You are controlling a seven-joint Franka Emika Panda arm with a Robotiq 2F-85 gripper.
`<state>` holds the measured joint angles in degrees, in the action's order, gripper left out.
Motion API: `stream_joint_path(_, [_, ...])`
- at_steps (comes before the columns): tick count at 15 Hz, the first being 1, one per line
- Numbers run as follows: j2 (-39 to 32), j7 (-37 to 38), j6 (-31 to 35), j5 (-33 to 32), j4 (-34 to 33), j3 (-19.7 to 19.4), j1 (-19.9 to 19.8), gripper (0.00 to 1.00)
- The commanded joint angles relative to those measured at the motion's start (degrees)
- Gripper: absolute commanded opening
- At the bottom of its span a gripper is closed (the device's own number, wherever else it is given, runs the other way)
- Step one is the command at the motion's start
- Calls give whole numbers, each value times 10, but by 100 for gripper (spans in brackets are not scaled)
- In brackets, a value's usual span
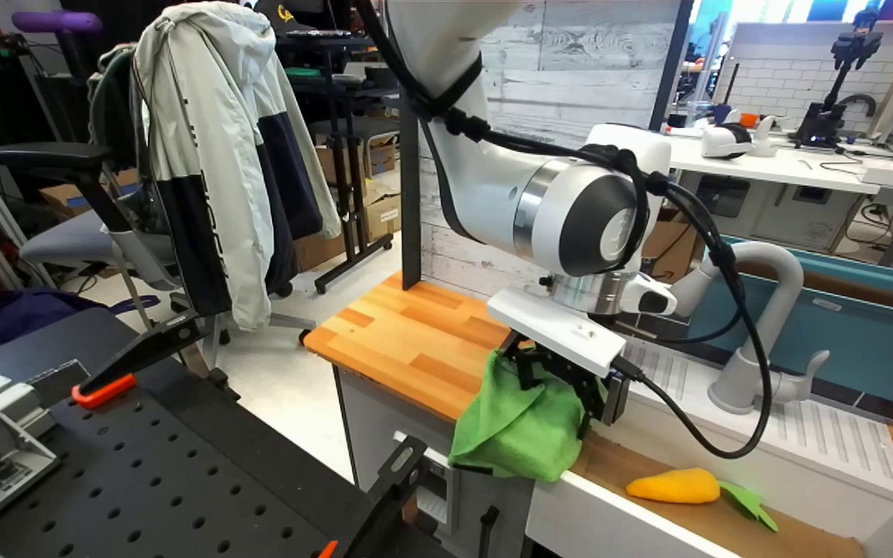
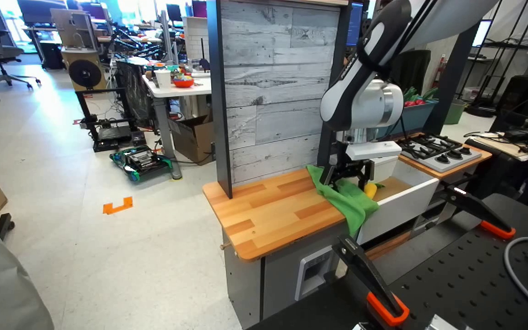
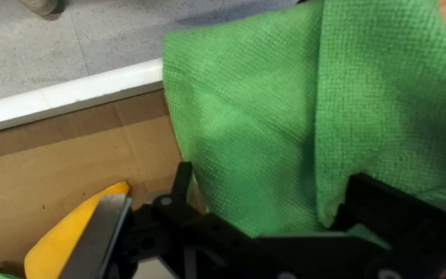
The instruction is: Move the green towel to the left
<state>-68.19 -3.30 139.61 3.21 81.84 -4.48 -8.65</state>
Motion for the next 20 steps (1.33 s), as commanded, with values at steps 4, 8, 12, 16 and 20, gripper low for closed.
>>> stream_joint_path(4, [-30,34,13,-43,-30,-20,40,100])
stream_joint_path(8, [-12,24,28,-58,-5,-15,48,100])
stream_joint_path(12, [-4,21,49,-72,12,-14,53,100])
stream_joint_path(16, [14,17,79,-76,39,-11,54,100])
stream_joint_path(20, [47,4,115,-72,81,0,44,100])
